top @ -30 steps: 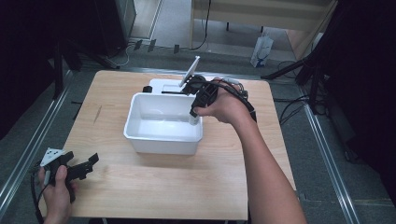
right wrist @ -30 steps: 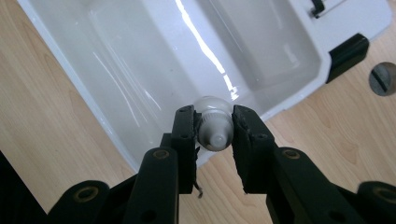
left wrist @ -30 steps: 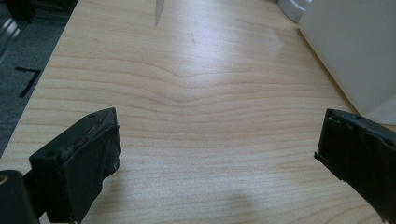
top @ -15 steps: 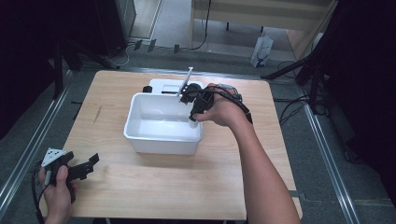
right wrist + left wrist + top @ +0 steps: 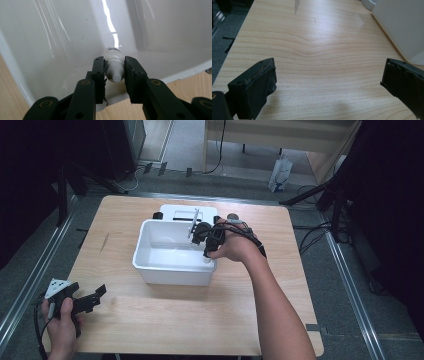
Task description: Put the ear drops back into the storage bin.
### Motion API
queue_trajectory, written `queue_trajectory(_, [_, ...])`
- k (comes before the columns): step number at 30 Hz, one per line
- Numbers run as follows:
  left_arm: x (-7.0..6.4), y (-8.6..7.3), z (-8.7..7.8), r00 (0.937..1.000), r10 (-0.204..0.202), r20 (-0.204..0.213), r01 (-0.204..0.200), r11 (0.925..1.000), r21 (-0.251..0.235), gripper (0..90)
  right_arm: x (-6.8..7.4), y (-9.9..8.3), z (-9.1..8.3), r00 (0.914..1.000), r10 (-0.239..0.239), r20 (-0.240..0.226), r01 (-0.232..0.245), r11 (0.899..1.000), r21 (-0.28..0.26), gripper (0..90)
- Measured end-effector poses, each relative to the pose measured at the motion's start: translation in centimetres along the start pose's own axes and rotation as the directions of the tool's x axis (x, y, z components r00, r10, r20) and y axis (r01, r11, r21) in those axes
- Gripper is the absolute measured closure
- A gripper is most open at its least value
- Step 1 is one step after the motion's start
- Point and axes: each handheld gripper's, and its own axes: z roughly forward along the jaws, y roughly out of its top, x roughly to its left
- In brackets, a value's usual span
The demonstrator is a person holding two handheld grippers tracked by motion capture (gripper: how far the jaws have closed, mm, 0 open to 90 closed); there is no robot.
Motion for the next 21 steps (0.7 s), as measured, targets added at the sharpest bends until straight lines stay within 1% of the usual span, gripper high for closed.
queue_trajectory(3, [0.0, 0.0, 0.0, 1.0000, 0.002, -0.001, -0.002, 1.0000, 0.002, 0.4, 0.0, 0.0, 0.5, 1.0000, -0.009, -0.002, 0.009, 1.000, -0.002, 71.8])
queue_trajectory(4, [0.0, 0.0, 0.0, 1.0000, 0.002, -0.002, -0.002, 1.0000, 0.003, 0.4, 0.0, 0.0, 0.8, 0.9999, -0.013, -0.011, 0.013, 1.000, -0.002, 71.8])
queue_trajectory(5, [0.0, 0.0, 0.0, 1.0000, 0.002, -0.001, -0.002, 1.0000, 0.002, 0.4, 0.2, -0.1, 1.2, 0.9994, -0.018, -0.030, 0.018, 1.000, 0.008, 71.8])
queue_trajectory(6, [0.0, 0.0, 0.0, 1.0000, 0.001, -0.001, -0.001, 1.0000, 0.001, 0.4, 0.2, -0.1, 1.2, 0.9994, -0.018, -0.030, 0.018, 1.000, 0.008, 71.8])
queue_trajectory(7, [0.0, 0.0, 0.0, 1.0000, 0.002, -0.001, -0.002, 1.0000, 0.002, 0.4, 0.3, -0.1, 1.7, 0.9986, -0.023, -0.047, 0.024, 0.999, 0.022, 71.8])
queue_trajectory(11, [0.0, 0.0, 0.0, 1.0000, 0.002, -0.001, -0.002, 1.0000, 0.002, 0.4, 0.3, 0.0, 2.3, 0.9986, -0.030, -0.044, 0.031, 0.999, 0.028, 71.8])
queue_trajectory(12, [0.0, 0.0, 0.0, 1.0000, 0.003, -0.001, -0.003, 1.0000, 0.001, 0.4, 0.4, 0.1, 2.4, 0.9987, -0.024, -0.045, 0.026, 0.999, 0.033, 71.8])
queue_trajectory(15, [0.0, 0.0, 0.0, 1.0000, 0.004, 0.000, -0.004, 1.0000, 0.003, 0.4, 0.4, 0.1, 2.8, 0.9984, -0.039, -0.042, 0.040, 0.998, 0.038, 71.8])
queue_trajectory(16, [0.0, 0.0, 0.0, 1.0000, 0.004, -0.001, -0.004, 1.0000, 0.003, 0.4, 0.4, 0.2, 2.9, 0.9987, -0.033, -0.039, 0.035, 0.998, 0.046, 71.8])
queue_trajectory(17, [0.0, 0.0, 0.0, 1.0000, 0.004, 0.000, -0.004, 1.0000, 0.004, 0.4, 0.4, 0.2, 3.1, 0.9986, -0.038, -0.035, 0.040, 0.998, 0.050, 71.8])
queue_trajectory(19, [0.0, 0.0, 0.0, 1.0000, 0.003, -0.001, -0.003, 1.0000, 0.003, 0.4, 0.3, 0.3, 3.2, 0.9984, -0.044, -0.036, 0.046, 0.998, 0.050, 71.8])
queue_trajectory(20, [0.0, 0.0, 0.0, 1.0000, 0.003, -0.001, -0.003, 1.0000, 0.002, 0.4, 0.3, 0.3, 3.4, 0.9986, -0.035, -0.038, 0.038, 0.998, 0.057, 71.8])
queue_trajectory(21, [0.0, 0.0, 0.0, 1.0000, 0.002, 0.000, -0.002, 1.0000, 0.002, 0.4, 0.2, 0.3, 3.5, 0.9982, -0.042, -0.043, 0.045, 0.998, 0.053, 71.8])
